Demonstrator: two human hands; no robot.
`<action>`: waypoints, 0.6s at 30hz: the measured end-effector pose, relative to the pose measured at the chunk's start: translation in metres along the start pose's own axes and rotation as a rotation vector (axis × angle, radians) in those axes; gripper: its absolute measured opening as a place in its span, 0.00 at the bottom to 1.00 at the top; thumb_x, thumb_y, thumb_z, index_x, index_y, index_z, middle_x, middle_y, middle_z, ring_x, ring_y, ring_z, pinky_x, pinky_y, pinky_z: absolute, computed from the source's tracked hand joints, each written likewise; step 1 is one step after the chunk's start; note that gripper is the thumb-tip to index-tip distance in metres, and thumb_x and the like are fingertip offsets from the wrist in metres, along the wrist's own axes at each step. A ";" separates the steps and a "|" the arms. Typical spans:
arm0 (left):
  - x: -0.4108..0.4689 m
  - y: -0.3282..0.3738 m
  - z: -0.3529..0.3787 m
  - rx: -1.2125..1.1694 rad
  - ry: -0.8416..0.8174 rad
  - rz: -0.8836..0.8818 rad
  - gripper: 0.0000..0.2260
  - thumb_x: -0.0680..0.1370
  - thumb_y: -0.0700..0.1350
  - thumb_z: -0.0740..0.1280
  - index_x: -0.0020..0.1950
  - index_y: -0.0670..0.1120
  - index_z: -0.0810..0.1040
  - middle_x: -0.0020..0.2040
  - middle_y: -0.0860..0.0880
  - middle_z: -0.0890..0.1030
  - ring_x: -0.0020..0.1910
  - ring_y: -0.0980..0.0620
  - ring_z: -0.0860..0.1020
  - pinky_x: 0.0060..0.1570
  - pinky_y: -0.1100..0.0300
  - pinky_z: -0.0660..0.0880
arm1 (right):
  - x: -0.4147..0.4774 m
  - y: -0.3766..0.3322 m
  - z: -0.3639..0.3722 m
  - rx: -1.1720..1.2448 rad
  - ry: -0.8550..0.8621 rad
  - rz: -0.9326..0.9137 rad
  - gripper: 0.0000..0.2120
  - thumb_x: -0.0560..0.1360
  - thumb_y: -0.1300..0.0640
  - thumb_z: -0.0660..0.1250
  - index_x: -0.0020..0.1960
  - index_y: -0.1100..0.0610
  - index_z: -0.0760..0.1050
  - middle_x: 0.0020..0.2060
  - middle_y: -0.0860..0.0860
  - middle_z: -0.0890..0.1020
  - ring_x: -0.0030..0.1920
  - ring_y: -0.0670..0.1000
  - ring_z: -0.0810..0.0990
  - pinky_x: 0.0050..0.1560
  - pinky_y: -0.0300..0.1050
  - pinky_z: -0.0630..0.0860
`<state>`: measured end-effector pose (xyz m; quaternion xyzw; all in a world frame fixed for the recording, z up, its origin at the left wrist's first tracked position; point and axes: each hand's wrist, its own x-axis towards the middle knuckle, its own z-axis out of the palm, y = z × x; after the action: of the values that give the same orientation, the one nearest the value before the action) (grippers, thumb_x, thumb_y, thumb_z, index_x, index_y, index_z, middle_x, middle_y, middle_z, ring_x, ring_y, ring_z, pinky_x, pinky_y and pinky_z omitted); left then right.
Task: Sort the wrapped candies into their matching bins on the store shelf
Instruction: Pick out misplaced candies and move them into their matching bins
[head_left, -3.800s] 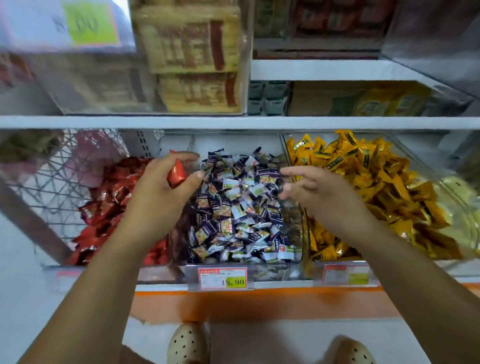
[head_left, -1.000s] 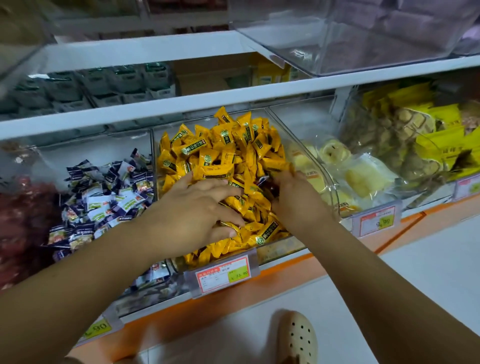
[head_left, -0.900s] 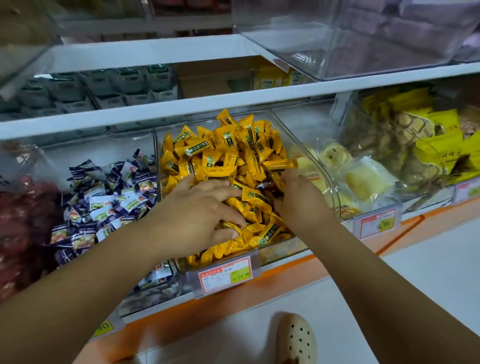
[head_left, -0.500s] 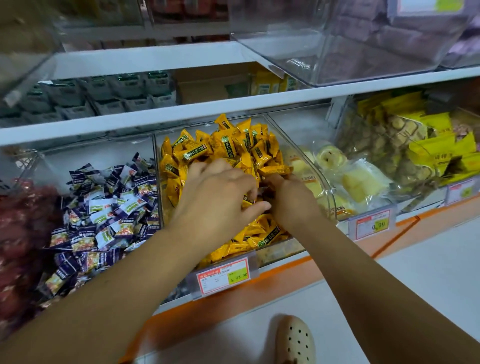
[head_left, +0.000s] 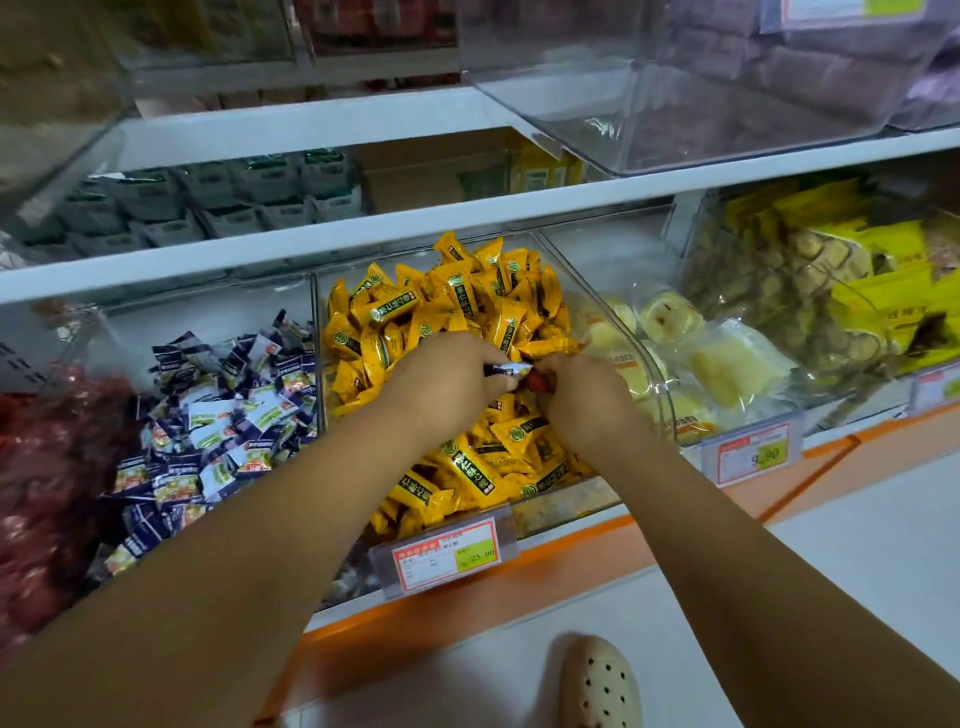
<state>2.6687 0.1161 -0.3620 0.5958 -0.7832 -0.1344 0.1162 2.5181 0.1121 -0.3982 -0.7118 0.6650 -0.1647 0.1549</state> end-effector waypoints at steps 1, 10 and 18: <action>-0.004 -0.002 -0.007 -0.087 0.016 -0.011 0.10 0.79 0.51 0.64 0.55 0.49 0.82 0.41 0.50 0.78 0.39 0.52 0.74 0.33 0.59 0.65 | -0.001 0.000 0.000 0.015 0.009 0.000 0.13 0.78 0.57 0.65 0.62 0.54 0.77 0.54 0.56 0.82 0.54 0.57 0.79 0.45 0.43 0.70; -0.048 -0.020 -0.033 -0.344 0.197 -0.147 0.17 0.79 0.50 0.65 0.67 0.50 0.76 0.61 0.49 0.80 0.53 0.57 0.78 0.48 0.60 0.73 | -0.020 -0.001 -0.029 0.204 -0.024 -0.080 0.13 0.78 0.54 0.66 0.61 0.52 0.78 0.52 0.50 0.81 0.50 0.48 0.76 0.46 0.39 0.67; -0.090 -0.034 -0.034 -0.526 0.317 -0.151 0.08 0.80 0.50 0.62 0.59 0.55 0.76 0.44 0.59 0.82 0.36 0.57 0.76 0.30 0.70 0.68 | -0.043 -0.051 -0.035 0.582 -0.021 -0.164 0.11 0.75 0.55 0.70 0.56 0.46 0.75 0.47 0.45 0.82 0.46 0.44 0.81 0.47 0.41 0.79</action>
<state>2.7349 0.1916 -0.3436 0.6155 -0.6471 -0.2461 0.3767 2.5454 0.1583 -0.3454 -0.6904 0.5285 -0.3528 0.3457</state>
